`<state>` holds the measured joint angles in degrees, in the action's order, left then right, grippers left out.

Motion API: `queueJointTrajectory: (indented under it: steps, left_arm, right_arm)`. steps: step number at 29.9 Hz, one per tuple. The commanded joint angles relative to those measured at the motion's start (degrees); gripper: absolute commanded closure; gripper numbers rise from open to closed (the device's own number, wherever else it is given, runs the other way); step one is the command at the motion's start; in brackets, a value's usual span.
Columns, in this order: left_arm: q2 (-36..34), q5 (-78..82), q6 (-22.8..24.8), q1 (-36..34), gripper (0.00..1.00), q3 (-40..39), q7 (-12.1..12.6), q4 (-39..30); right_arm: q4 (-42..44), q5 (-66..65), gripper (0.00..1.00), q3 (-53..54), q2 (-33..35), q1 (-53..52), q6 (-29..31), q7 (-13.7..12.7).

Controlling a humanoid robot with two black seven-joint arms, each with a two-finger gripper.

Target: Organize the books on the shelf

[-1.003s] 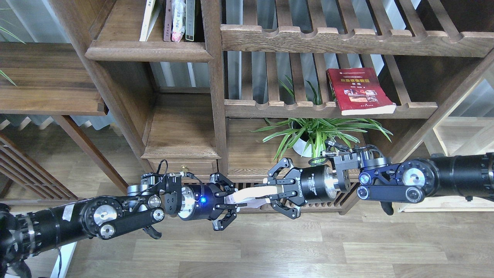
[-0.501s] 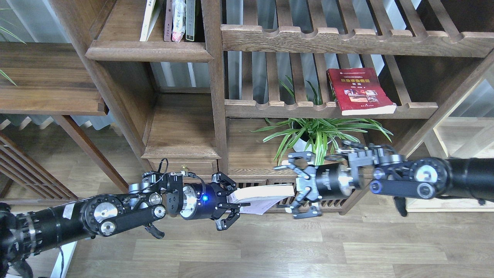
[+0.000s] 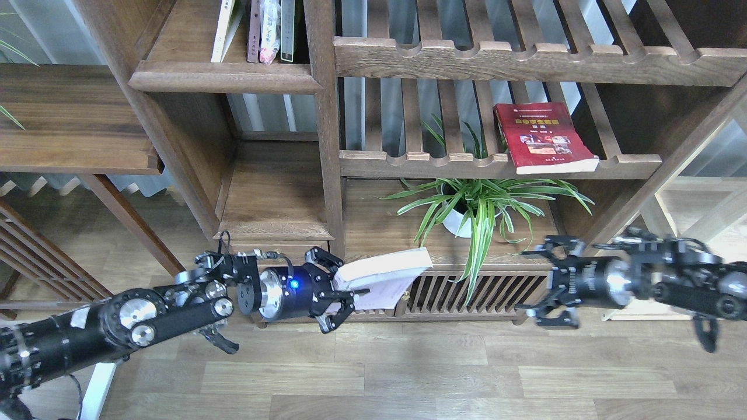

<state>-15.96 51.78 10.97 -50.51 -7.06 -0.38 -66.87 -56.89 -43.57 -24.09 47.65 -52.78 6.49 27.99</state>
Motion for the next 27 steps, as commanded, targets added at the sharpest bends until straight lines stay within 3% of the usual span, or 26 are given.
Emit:
queueJointTrajectory:
  steps: [1, 5, 18, 27]
  left_arm:
    - [-2.31, -2.2, 0.28, -0.38, 1.0, -2.25, 0.65, -1.77]
    - [-5.91, -2.56, 1.5, -0.64, 1.0, -4.97, 0.65, -4.84]
    - [-20.68, -8.18, 10.03, -0.82, 1.0, -17.36, 1.97, -13.9]
    - [-27.36, -19.42, 11.7, -2.66, 1.0, -23.87, 5.65, -16.36]
  right_arm:
    - [2.3, 0.94, 0.0, 2.28, 1.39, 4.6, -0.08, 0.01]
    - [3.18, 1.03, 0.0, 4.57, 4.29, 8.21, -0.16, 0.01]
    - [6.61, 2.7, 0.0, 4.84, 4.73, 13.67, -5.26, 0.01]
    - [7.05, 2.87, 0.0, 4.75, 4.56, 14.98, -7.46, 0.01]
